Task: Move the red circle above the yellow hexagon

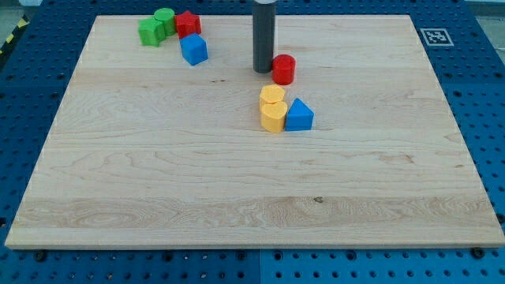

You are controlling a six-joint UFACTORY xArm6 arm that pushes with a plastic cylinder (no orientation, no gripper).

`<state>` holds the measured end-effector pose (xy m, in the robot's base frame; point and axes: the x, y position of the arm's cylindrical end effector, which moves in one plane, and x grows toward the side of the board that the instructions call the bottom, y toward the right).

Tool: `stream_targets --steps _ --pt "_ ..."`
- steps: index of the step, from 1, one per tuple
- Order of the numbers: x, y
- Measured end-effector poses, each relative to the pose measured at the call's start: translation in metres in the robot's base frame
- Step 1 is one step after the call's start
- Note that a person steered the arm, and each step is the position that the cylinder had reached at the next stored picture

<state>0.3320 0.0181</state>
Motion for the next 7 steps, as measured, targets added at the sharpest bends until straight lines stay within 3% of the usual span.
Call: stream_targets --steps 1,2,3,4,5,7 --pt "-0.022 -0.013" --pt "-0.035 0.012" --pt "-0.031 0.065" --pt "-0.002 0.071" --pt "0.018 0.054" --pt "0.013 0.035"
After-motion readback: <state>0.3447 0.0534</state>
